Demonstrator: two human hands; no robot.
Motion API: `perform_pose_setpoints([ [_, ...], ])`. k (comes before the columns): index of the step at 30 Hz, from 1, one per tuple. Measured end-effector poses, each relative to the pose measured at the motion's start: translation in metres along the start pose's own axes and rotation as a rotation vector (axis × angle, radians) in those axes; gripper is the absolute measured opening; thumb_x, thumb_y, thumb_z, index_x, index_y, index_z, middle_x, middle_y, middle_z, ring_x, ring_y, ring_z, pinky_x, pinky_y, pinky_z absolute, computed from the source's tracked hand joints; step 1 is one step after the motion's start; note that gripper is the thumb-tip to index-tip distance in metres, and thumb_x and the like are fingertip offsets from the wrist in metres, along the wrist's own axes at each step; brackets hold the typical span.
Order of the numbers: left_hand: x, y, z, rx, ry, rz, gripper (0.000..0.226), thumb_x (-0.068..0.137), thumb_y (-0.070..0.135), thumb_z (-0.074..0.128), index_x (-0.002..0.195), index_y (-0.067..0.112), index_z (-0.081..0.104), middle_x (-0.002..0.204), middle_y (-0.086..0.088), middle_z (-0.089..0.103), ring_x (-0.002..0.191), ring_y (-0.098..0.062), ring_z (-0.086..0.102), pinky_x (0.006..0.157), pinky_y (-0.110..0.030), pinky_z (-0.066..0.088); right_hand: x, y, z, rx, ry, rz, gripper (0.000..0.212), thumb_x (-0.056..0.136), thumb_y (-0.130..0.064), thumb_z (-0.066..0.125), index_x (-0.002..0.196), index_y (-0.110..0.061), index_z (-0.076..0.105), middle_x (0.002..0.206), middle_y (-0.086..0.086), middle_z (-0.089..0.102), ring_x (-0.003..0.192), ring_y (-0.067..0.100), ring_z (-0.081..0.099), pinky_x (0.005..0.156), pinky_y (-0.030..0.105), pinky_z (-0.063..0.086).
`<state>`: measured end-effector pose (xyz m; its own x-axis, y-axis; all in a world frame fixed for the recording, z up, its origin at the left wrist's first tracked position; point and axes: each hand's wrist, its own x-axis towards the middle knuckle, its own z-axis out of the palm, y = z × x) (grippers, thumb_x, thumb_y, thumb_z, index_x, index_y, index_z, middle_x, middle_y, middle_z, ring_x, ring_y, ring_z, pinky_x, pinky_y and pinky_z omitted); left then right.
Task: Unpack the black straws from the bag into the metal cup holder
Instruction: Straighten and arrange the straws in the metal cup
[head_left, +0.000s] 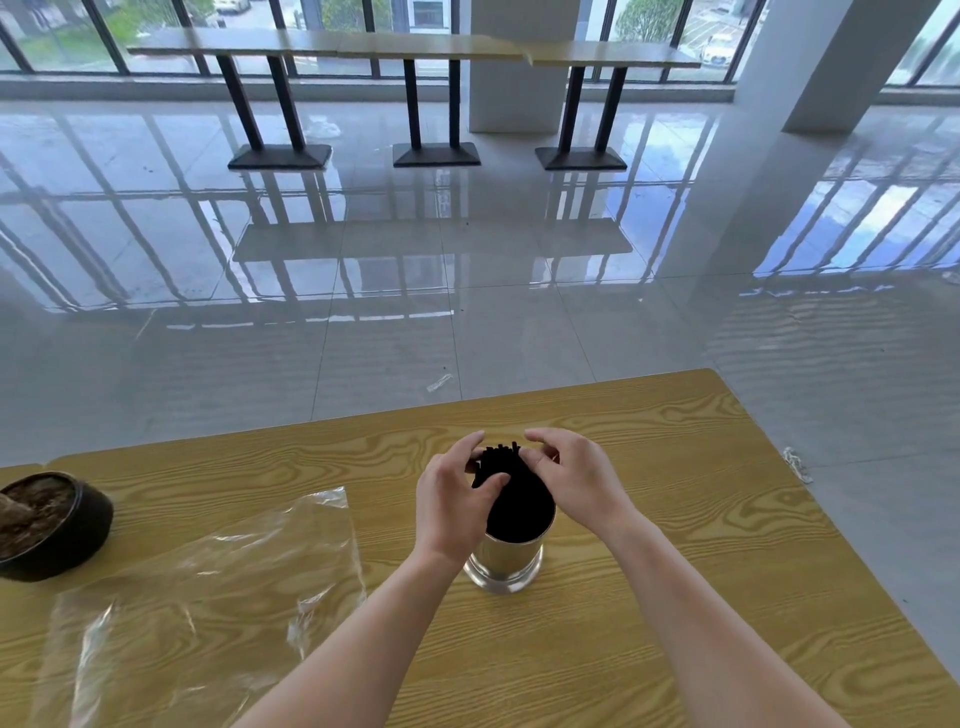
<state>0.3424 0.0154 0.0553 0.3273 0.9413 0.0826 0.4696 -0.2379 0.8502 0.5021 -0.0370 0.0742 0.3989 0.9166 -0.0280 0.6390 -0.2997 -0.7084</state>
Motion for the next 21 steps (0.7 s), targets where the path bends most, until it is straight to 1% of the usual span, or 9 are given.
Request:
perform_pose_setpoints([
  [2, 0.001, 0.0, -0.001, -0.009, -0.008, -0.006, 0.058, 0.08, 0.022, 0.081, 0.135, 0.02, 0.061, 0.113, 0.001, 0.072, 0.105, -0.013, 0.064, 0.095, -0.029, 0.049, 0.004, -0.002, 0.0, 0.013, -0.039, 0.023, 0.035, 0.1, -0.03, 0.056, 0.132, -0.017, 0.064, 0.128, 0.0, 0.068, 0.122, 0.017, 0.059, 0.101, 0.031, 0.047],
  [3, 0.002, 0.0, -0.002, -0.011, -0.01, -0.008, 0.058, 0.08, 0.022, 0.082, 0.134, 0.02, 0.061, 0.114, 0.001, 0.072, 0.106, -0.013, 0.064, 0.097, -0.03, 0.049, 0.006, -0.002, 0.001, 0.006, -0.051, 0.028, 0.034, 0.101, -0.028, 0.054, 0.131, -0.017, 0.065, 0.131, 0.0, 0.067, 0.125, 0.017, 0.057, 0.104, 0.033, 0.046],
  [4, 0.002, 0.0, -0.002, -0.014, -0.013, -0.009, 0.058, 0.08, 0.021, 0.082, 0.134, 0.02, 0.061, 0.115, 0.001, 0.072, 0.108, -0.013, 0.064, 0.098, -0.03, 0.049, 0.008, -0.003, 0.001, -0.003, -0.058, 0.031, 0.032, 0.102, -0.026, 0.053, 0.13, -0.017, 0.066, 0.131, 0.0, 0.067, 0.125, 0.017, 0.058, 0.103, 0.033, 0.046],
  [7, -0.001, 0.001, -0.003, -0.044, -0.043, -0.001, 0.064, 0.075, 0.018, 0.083, 0.135, 0.018, 0.06, 0.124, 0.003, 0.068, 0.115, -0.011, 0.061, 0.101, -0.027, 0.045, 0.011, -0.005, 0.002, -0.008, -0.081, 0.041, 0.027, 0.101, -0.025, 0.054, 0.12, -0.022, 0.071, 0.117, -0.006, 0.073, 0.109, 0.012, 0.063, 0.085, 0.025, 0.049],
  [8, -0.002, 0.001, -0.003, -0.048, -0.061, 0.01, 0.067, 0.073, 0.016, 0.083, 0.136, 0.018, 0.059, 0.125, 0.004, 0.067, 0.116, -0.011, 0.059, 0.102, -0.027, 0.045, 0.012, -0.006, 0.003, -0.007, -0.092, 0.045, 0.025, 0.1, -0.025, 0.055, 0.117, -0.023, 0.073, 0.112, -0.008, 0.073, 0.104, 0.011, 0.064, 0.082, 0.023, 0.049],
  [12, -0.004, 0.0, -0.004, -0.024, -0.132, 0.065, 0.073, 0.068, 0.019, 0.081, 0.137, 0.02, 0.057, 0.123, 0.008, 0.061, 0.12, -0.012, 0.054, 0.104, -0.03, 0.044, 0.017, -0.006, 0.0, -0.004, -0.128, 0.05, 0.017, 0.097, -0.029, 0.06, 0.104, -0.025, 0.074, 0.096, -0.01, 0.073, 0.092, 0.01, 0.066, 0.078, 0.027, 0.053],
  [15, -0.002, 0.001, -0.002, 0.011, -0.135, 0.065, 0.072, 0.071, 0.026, 0.081, 0.138, 0.02, 0.056, 0.123, 0.008, 0.059, 0.121, -0.012, 0.05, 0.104, -0.03, 0.042, 0.02, -0.006, -0.002, -0.013, -0.117, 0.034, 0.011, 0.094, -0.031, 0.065, 0.095, -0.025, 0.074, 0.087, -0.011, 0.071, 0.086, 0.008, 0.065, 0.071, 0.025, 0.051],
  [19, 0.0, 0.001, 0.0, 0.041, -0.125, 0.05, 0.067, 0.075, 0.031, 0.081, 0.137, 0.021, 0.057, 0.122, 0.008, 0.06, 0.12, -0.014, 0.052, 0.103, -0.032, 0.043, 0.017, -0.007, -0.002, -0.038, -0.038, -0.032, 0.011, 0.094, -0.029, 0.065, 0.093, -0.022, 0.074, 0.084, -0.011, 0.071, 0.081, 0.006, 0.065, 0.066, 0.019, 0.047],
  [21, 0.001, 0.0, 0.0, 0.047, -0.123, 0.045, 0.067, 0.075, 0.032, 0.081, 0.137, 0.021, 0.057, 0.122, 0.008, 0.06, 0.119, -0.014, 0.052, 0.102, -0.029, 0.041, 0.014, -0.009, -0.003, -0.036, 0.019, -0.078, 0.01, 0.094, -0.027, 0.066, 0.092, -0.021, 0.074, 0.078, -0.012, 0.071, 0.076, 0.003, 0.065, 0.065, 0.017, 0.047],
])
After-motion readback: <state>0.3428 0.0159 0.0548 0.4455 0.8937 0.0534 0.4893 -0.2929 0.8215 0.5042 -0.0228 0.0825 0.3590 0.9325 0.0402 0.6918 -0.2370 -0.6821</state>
